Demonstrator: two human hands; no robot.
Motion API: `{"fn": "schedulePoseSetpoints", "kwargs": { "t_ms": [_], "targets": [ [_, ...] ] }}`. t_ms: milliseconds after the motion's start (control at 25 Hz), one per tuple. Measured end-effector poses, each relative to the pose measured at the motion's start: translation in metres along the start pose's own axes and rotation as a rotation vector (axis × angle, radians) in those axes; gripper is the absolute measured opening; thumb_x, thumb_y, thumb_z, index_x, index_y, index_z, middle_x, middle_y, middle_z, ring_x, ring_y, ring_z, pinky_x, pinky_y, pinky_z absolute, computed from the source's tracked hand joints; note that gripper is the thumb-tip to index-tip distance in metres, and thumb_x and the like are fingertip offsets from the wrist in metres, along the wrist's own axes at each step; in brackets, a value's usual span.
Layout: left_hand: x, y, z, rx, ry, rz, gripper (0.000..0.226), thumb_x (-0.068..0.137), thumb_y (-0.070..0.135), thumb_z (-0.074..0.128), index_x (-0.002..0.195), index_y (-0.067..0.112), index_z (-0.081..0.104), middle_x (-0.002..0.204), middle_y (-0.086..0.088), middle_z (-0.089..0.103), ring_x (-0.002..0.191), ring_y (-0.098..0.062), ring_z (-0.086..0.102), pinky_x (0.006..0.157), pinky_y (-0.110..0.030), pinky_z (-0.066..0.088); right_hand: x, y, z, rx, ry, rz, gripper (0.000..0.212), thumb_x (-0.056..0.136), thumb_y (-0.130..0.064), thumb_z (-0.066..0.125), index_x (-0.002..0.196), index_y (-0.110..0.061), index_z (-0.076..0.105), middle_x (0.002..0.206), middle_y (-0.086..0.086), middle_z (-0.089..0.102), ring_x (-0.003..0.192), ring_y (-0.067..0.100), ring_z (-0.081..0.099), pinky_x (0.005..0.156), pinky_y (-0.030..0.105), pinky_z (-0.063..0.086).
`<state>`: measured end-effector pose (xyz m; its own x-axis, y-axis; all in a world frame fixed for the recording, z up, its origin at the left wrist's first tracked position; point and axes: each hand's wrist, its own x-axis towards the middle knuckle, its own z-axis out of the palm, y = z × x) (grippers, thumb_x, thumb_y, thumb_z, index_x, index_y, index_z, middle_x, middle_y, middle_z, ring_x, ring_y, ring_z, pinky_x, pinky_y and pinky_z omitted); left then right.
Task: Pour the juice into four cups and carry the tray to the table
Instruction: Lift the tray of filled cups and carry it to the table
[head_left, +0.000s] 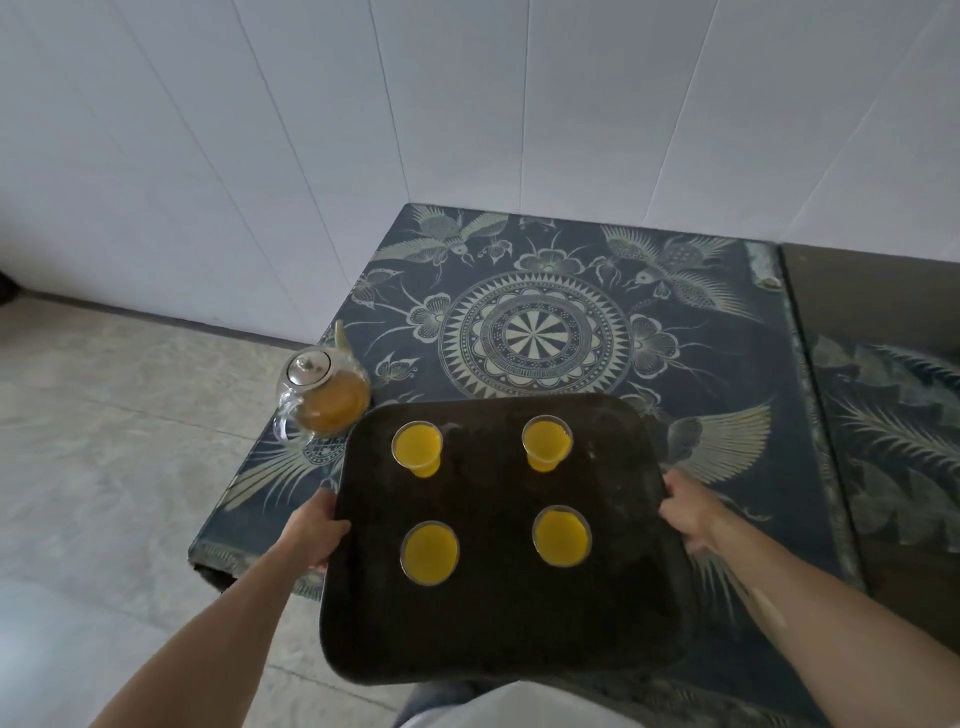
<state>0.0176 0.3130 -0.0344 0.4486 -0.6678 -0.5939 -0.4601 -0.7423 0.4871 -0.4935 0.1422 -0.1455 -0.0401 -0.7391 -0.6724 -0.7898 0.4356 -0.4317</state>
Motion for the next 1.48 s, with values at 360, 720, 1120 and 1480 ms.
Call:
{"fn": "schedulePoseSetpoints", "kwargs": {
  "t_ms": [360, 720, 1120, 1480],
  "targets": [
    [-0.054, -0.049, 0.005, -0.078, 0.062, -0.16, 0.025, 0.095, 0.006, 0.056, 0.113, 0.022, 0.052, 0.104, -0.006, 0.056, 0.078, -0.019, 0.061, 0.047, -0.031, 0.056, -0.122, -0.091, -0.006, -0.152, -0.015, -0.057, 0.022, 0.094, -0.008, 0.053, 0.116, -0.014, 0.055, 0.116, 0.014, 0.061, 0.099, 0.034, 0.065, 0.057, 0.038, 0.059],
    [-0.106, -0.122, -0.014, -0.267, 0.152, -0.254, 0.016, 0.094, 0.003, 0.054, 0.101, 0.017, 0.051, 0.093, -0.007, 0.054, 0.073, -0.021, 0.062, 0.044, -0.033, 0.055, -0.141, -0.135, 0.038, -0.223, -0.048, -0.164, 0.026, 0.094, -0.005, 0.052, 0.118, -0.013, 0.054, 0.114, 0.013, 0.061, 0.099, 0.031, 0.062, 0.062, 0.038, 0.059],
    [-0.162, -0.212, -0.059, -0.376, 0.254, -0.315, 0.015, 0.095, 0.002, 0.052, 0.104, 0.013, 0.051, 0.094, -0.008, 0.056, 0.079, -0.022, 0.063, 0.052, -0.041, 0.061, -0.179, -0.198, 0.115, -0.263, -0.1, -0.24, 0.028, 0.096, -0.003, 0.05, 0.119, -0.018, 0.054, 0.12, 0.015, 0.059, 0.106, 0.036, 0.063, 0.078, 0.052, 0.062],
    [-0.215, -0.31, -0.081, -0.462, 0.313, -0.399, 0.016, 0.095, 0.003, 0.054, 0.105, 0.015, 0.051, 0.099, -0.008, 0.057, 0.083, -0.023, 0.064, 0.048, -0.036, 0.059, -0.237, -0.239, 0.194, -0.366, -0.137, -0.319, 0.026, 0.094, -0.001, 0.051, 0.113, -0.017, 0.055, 0.116, 0.014, 0.059, 0.104, 0.035, 0.064, 0.064, 0.046, 0.063]
  ]
}}
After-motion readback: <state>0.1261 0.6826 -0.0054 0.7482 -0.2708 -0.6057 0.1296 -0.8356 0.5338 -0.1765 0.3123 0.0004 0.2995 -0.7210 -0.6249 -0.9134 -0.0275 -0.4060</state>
